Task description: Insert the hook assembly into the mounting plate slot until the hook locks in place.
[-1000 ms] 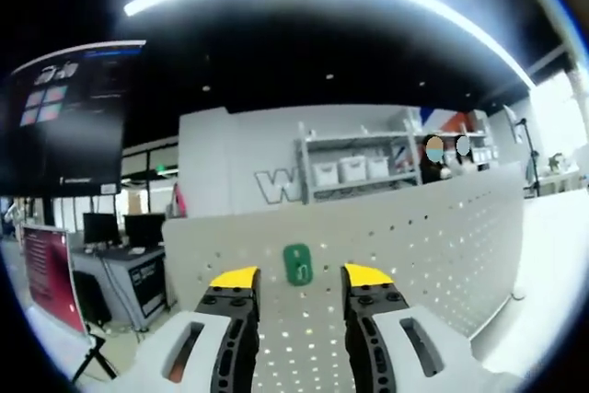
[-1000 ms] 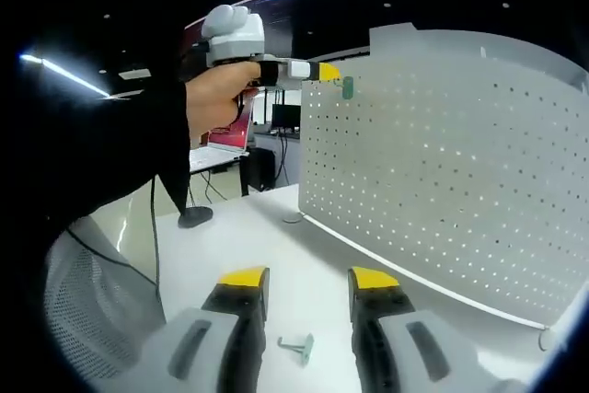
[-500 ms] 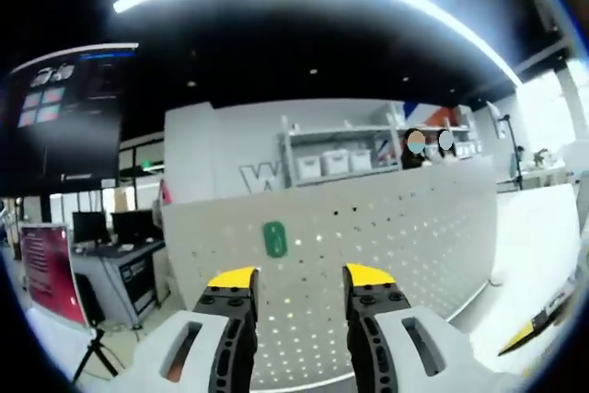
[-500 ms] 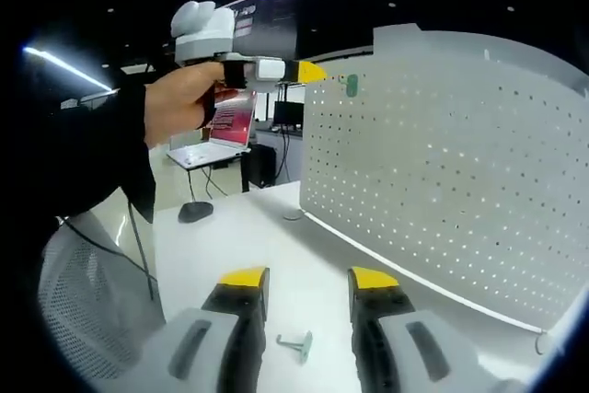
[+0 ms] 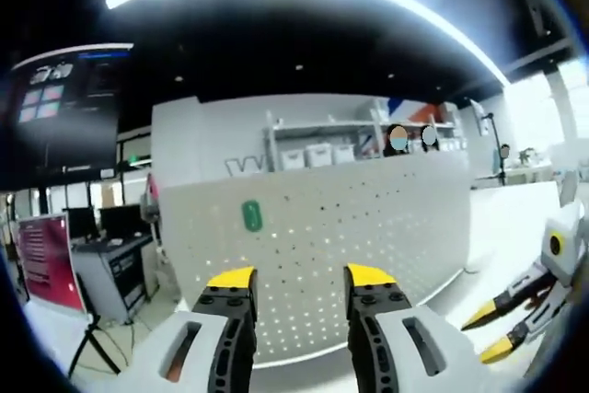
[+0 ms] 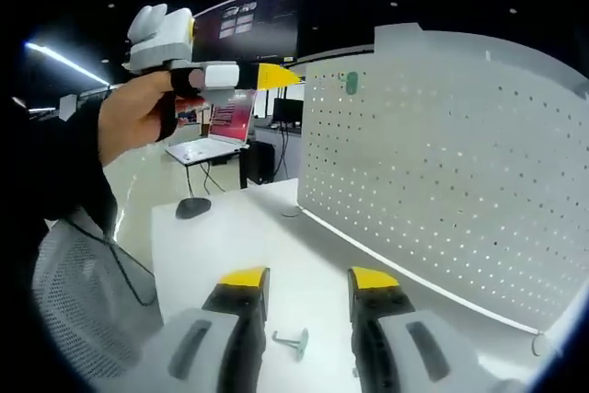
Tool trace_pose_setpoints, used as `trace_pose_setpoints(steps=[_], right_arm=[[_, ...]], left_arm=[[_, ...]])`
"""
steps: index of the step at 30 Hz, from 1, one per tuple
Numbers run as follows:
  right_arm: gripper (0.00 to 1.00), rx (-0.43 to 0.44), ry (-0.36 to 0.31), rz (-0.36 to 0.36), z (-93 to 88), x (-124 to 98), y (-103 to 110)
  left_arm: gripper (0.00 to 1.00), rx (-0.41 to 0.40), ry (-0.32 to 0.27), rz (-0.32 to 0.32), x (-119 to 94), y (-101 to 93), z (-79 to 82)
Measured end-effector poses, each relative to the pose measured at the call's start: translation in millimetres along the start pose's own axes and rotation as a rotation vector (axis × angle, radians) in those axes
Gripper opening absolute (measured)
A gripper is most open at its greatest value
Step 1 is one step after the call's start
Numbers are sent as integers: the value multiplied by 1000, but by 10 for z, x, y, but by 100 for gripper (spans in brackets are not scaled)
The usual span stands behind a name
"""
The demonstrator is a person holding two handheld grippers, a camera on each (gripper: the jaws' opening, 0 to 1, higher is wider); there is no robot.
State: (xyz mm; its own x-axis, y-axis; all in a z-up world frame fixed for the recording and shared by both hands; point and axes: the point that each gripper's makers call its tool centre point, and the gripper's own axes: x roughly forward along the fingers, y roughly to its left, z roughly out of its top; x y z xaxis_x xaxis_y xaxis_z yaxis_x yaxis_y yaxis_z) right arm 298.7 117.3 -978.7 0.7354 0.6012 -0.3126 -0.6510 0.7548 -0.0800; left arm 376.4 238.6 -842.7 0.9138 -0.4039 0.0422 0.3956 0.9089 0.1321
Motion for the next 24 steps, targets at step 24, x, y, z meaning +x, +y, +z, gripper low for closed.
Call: trace_pose_setpoints(steps=[24], right_arm=[[31,21,71,-18,-231,53,-150]], left_arm=[[36,-39,124,-139,-451,-710,-690]])
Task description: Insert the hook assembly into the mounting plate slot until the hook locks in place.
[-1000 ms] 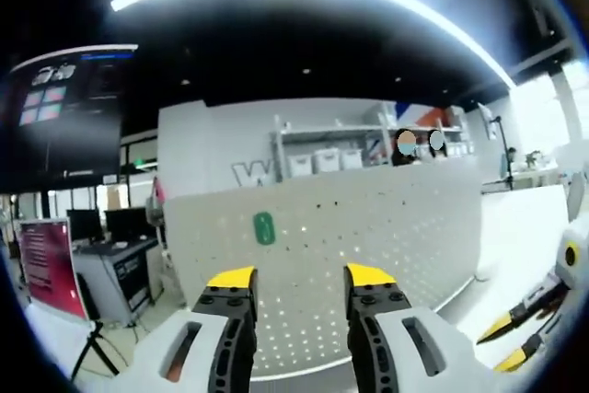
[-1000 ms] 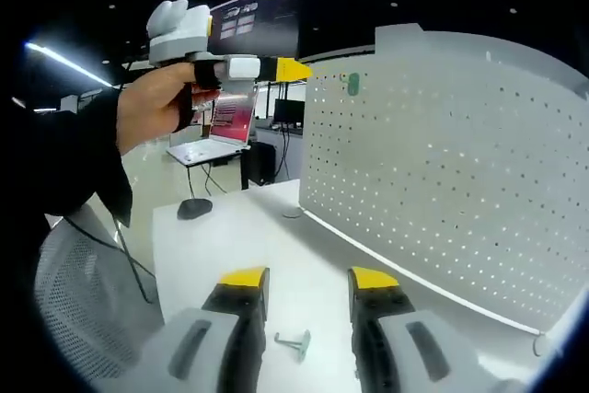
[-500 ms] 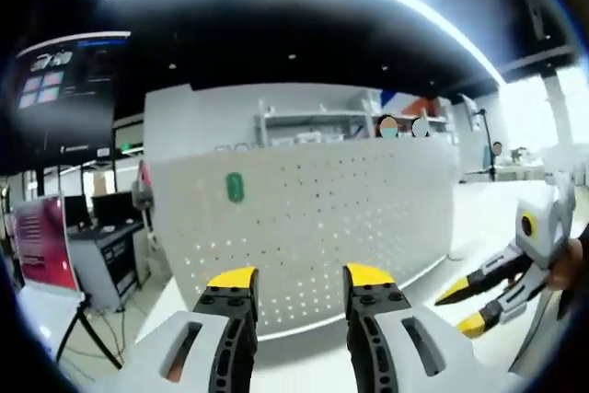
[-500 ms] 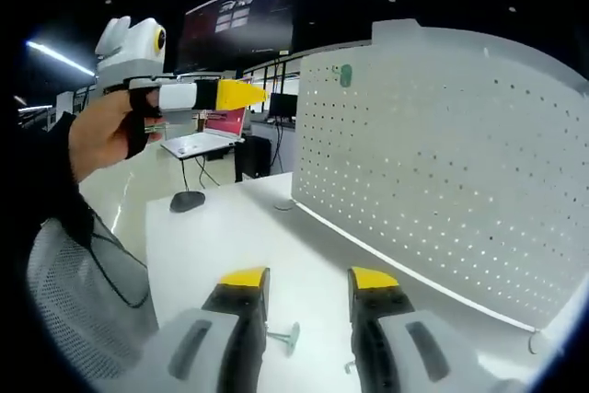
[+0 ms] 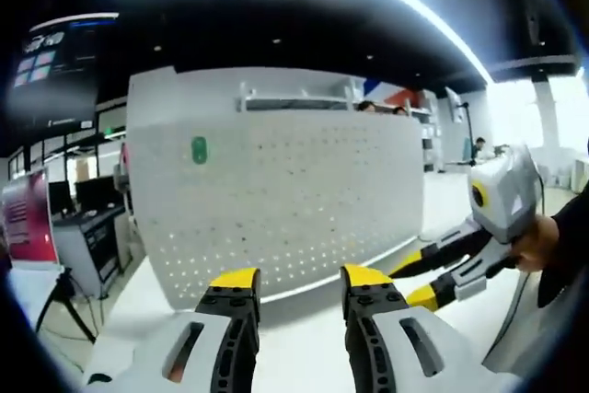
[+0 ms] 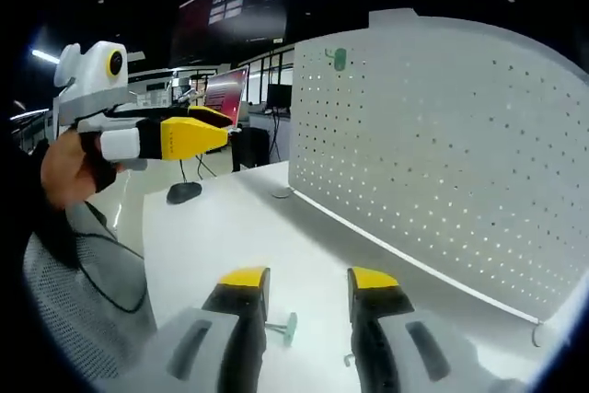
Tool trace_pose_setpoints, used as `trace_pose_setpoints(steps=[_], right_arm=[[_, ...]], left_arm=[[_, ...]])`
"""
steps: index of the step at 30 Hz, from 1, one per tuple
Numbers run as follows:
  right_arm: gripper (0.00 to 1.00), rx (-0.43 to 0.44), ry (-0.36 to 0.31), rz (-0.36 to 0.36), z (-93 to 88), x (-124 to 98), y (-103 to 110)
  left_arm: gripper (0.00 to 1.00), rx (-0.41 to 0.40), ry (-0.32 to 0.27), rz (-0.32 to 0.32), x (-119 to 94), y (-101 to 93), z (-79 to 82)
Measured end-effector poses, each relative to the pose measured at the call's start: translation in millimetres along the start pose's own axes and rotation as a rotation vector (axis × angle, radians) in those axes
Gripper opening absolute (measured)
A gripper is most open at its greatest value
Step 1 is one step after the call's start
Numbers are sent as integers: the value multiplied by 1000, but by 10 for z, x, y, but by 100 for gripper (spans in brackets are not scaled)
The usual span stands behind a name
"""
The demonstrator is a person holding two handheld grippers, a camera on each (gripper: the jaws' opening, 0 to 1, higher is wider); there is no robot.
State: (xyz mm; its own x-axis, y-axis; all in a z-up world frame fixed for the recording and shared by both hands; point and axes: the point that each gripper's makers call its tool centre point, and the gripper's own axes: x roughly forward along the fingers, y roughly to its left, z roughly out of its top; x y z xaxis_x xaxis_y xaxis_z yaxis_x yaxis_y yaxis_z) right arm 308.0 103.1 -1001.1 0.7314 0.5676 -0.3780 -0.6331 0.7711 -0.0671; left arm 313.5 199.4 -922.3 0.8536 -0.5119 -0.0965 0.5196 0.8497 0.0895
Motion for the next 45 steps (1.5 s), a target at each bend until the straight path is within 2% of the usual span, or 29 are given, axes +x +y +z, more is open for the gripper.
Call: trace_pose_setpoints(steps=[12,22,40,45], right_arm=[[31,13,18,-16,-53,-14,-40],[31,15,16,-34,-28,-38,-111],[31,-45,42,-42,71,147,-359],[31,-50,76,-40,-22,245,-450]], left_arm=[[37,34,28,-92,30,-254,-68],[36,39,32,-126,32,-346,-75],[36,36,43,-134,40,-351,-98],[36,32,46,-132,40,-339,-104]])
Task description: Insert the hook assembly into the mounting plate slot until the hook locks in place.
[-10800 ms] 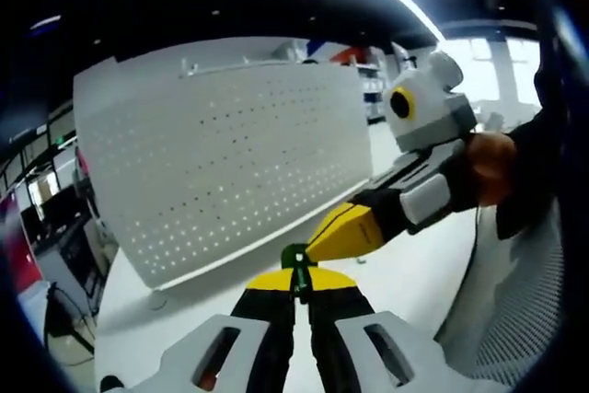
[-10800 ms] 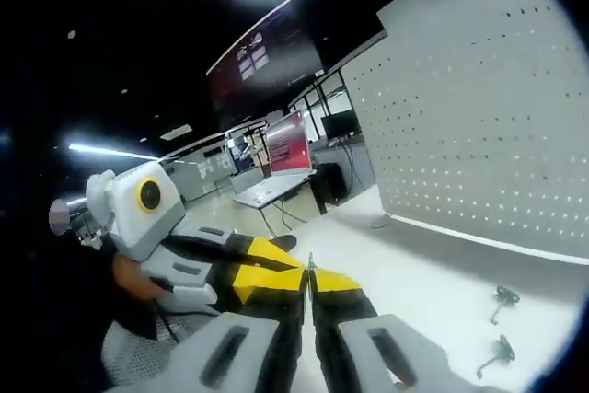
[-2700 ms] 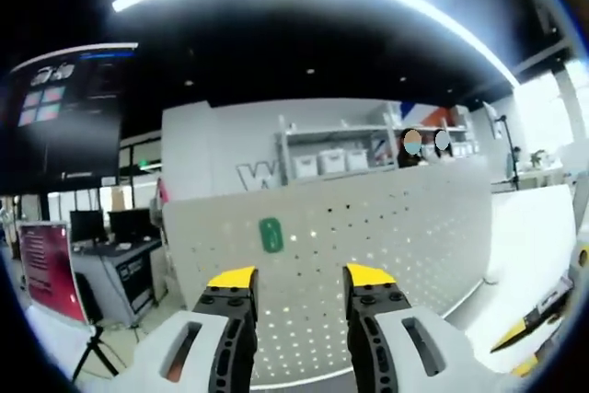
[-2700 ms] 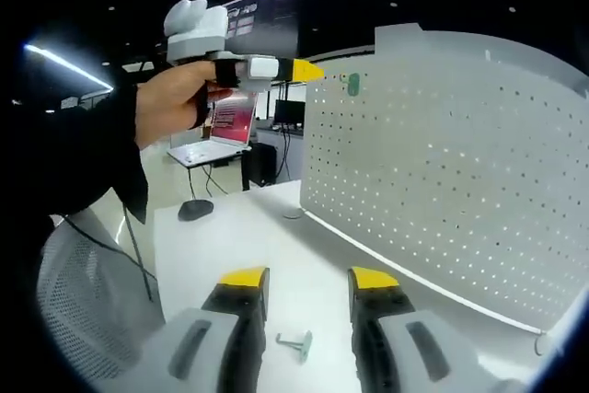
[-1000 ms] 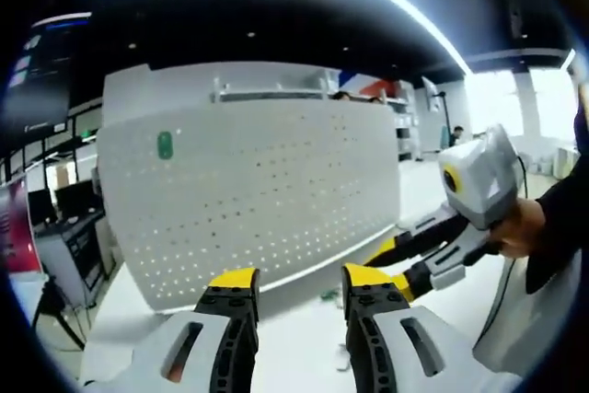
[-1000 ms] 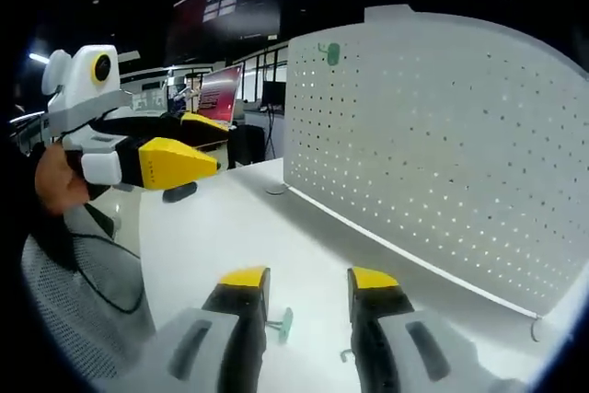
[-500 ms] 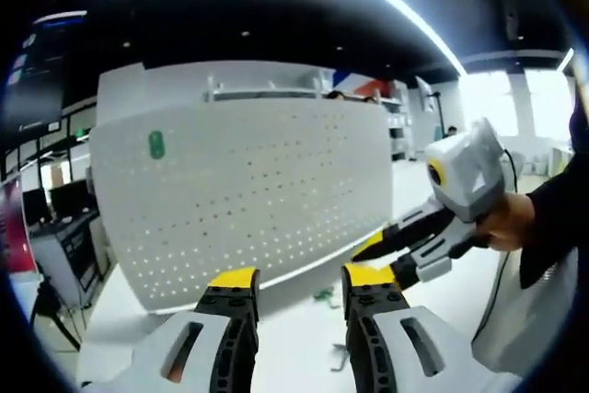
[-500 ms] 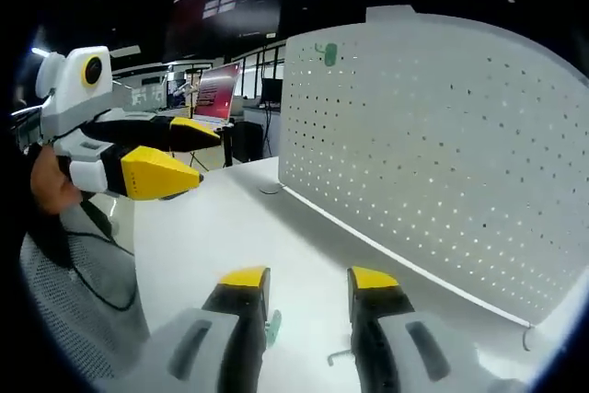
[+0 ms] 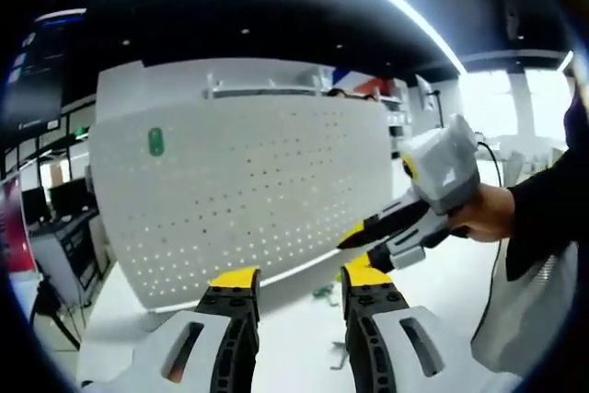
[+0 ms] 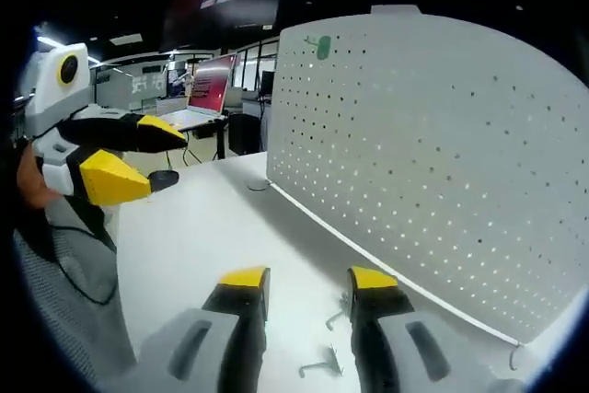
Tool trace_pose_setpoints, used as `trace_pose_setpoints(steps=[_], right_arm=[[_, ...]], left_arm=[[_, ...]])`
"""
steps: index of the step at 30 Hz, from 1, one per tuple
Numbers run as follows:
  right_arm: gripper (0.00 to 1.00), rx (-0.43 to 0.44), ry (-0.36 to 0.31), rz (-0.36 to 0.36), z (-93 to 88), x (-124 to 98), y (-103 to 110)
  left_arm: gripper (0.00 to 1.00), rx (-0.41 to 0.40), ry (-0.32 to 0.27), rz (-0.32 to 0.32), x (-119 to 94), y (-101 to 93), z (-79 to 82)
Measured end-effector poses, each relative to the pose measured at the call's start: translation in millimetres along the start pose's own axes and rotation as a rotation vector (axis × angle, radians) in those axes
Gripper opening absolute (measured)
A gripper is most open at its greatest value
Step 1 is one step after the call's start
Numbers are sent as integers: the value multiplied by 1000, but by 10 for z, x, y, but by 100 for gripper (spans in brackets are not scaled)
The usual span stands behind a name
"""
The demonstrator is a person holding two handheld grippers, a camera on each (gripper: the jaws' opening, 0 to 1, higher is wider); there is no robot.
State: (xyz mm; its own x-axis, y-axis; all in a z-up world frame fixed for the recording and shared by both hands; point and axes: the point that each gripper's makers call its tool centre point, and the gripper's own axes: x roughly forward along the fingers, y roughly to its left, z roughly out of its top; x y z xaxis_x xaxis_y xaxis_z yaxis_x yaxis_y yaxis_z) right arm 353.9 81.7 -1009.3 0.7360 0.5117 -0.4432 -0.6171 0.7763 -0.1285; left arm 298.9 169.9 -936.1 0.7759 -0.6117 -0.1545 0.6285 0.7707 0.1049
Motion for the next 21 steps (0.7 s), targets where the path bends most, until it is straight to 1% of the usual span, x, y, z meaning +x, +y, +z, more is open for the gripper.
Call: trace_pose_setpoints(steps=[2,5,7,11,13,14,19,21], right_arm=[[31,5,24,-4,-75,33,-35],[30,8,37,-7,-140,77,-84],[30,6,60,-7,-209,141,-132],[28,2,80,-8,-277,241,-200],[25,-14,90,-6,-310,292,-226],[24,-26,103,-5,-343,323,-237],[21,-61,128,0,-408,418,-294],[20,-70,150,-3,-472,448,-346]], left_arm=[[36,-3,0,1,-2,6,0],[36,-4,2,2,0,12,-8],[36,-8,6,0,5,10,-16],[36,-8,15,-7,19,-3,-38],[35,-9,19,-11,25,-10,-49],[35,-9,21,-11,28,-12,-54],[35,-17,31,-16,46,-8,-74],[35,-19,31,-17,52,-6,-75]])
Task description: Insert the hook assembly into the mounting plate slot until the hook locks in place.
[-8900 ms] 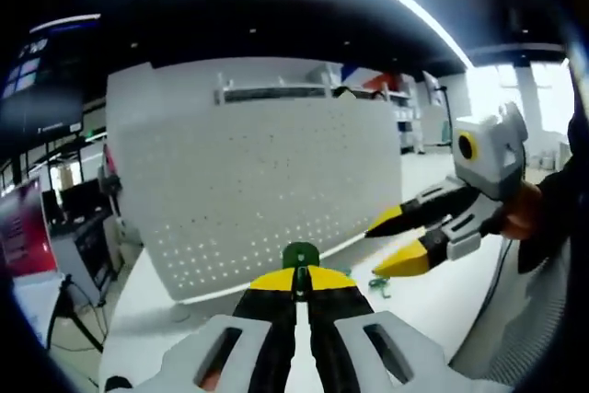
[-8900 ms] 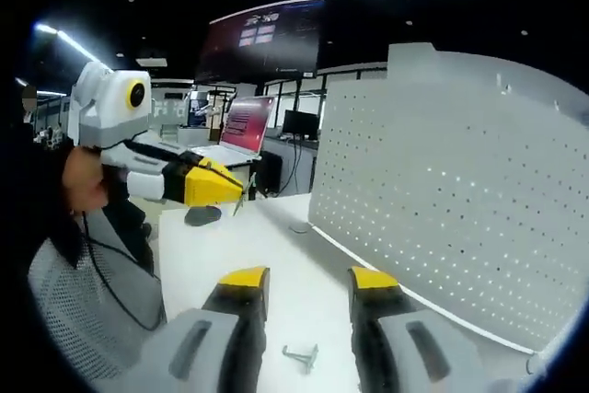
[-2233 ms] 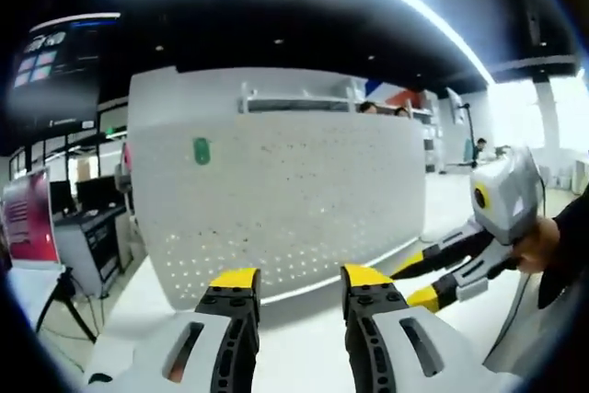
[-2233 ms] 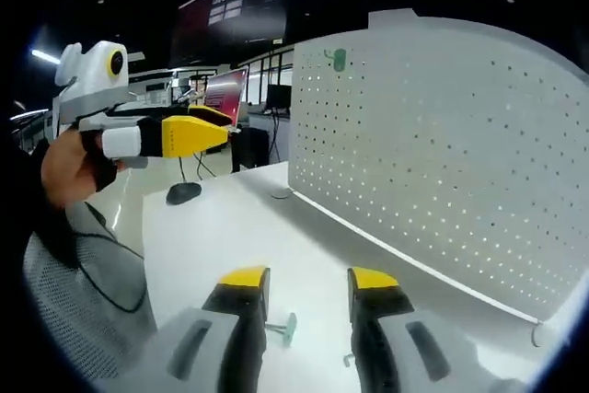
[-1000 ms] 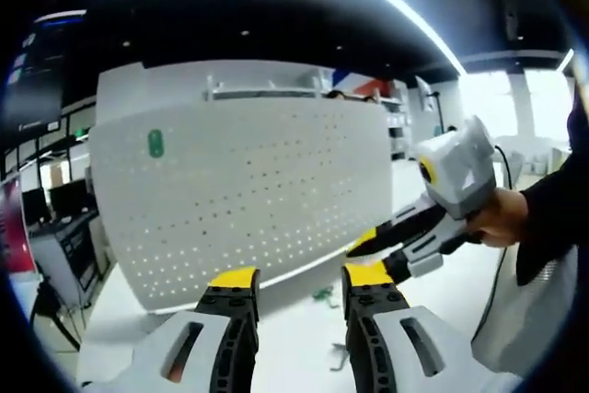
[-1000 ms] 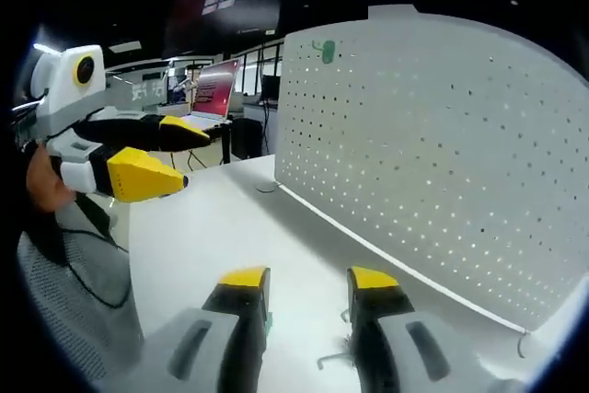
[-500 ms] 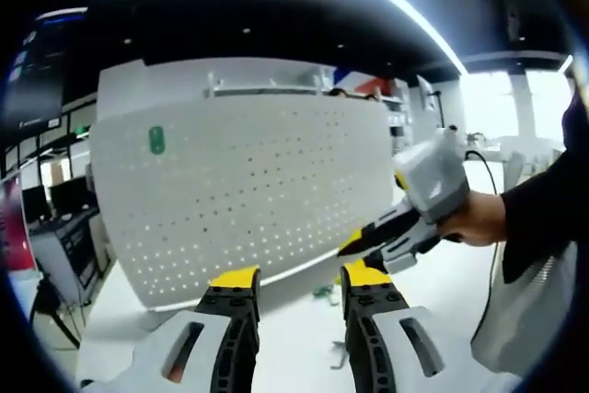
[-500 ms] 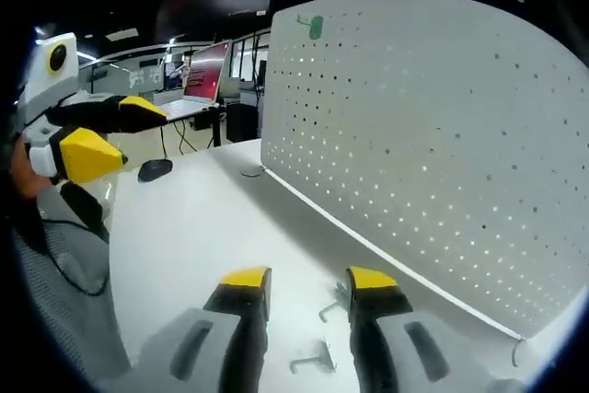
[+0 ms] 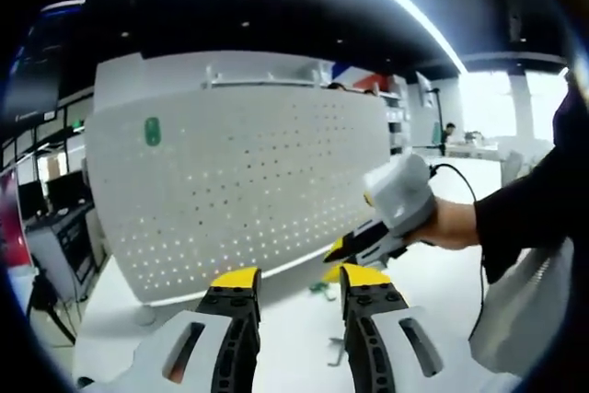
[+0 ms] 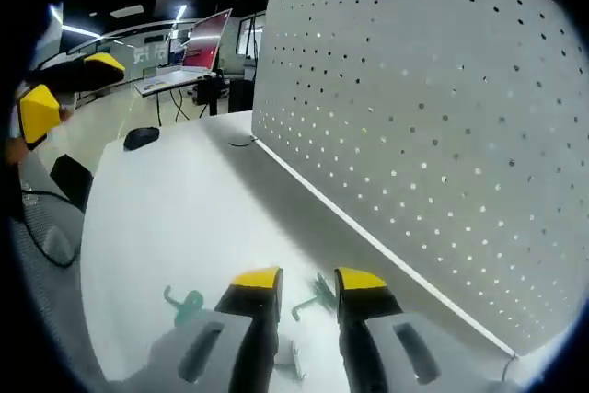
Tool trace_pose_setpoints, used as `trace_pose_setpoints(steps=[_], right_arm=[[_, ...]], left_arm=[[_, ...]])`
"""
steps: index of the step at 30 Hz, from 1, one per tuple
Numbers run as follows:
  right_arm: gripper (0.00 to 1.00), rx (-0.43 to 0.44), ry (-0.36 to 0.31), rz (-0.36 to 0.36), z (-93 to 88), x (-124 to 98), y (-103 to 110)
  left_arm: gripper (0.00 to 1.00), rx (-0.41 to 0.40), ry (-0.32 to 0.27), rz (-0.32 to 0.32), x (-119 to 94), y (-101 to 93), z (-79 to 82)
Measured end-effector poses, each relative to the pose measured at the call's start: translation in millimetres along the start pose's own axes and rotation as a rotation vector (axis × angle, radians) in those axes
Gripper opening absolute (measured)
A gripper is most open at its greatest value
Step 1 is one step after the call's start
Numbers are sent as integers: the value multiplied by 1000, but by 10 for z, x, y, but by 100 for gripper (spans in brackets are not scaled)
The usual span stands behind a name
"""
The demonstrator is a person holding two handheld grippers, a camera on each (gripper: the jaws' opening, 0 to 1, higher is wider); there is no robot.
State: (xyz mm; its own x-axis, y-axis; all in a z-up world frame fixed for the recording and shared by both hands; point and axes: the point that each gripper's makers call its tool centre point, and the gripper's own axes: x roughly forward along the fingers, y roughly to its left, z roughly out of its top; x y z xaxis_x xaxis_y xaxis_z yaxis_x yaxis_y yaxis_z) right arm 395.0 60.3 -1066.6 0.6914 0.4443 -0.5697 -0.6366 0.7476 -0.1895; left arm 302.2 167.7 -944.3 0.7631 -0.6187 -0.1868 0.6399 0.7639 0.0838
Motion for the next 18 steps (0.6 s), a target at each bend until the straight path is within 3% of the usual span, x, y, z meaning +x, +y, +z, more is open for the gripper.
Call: trace_pose_setpoints(steps=[8,18], right_arm=[[18,11,78,-3,-324,94,-112],[12,-24,111,8,-473,254,-174]], left_arm=[[34,-5,9,2,-6,2,-23],[32,-10,34,-10,14,-22,-86]])
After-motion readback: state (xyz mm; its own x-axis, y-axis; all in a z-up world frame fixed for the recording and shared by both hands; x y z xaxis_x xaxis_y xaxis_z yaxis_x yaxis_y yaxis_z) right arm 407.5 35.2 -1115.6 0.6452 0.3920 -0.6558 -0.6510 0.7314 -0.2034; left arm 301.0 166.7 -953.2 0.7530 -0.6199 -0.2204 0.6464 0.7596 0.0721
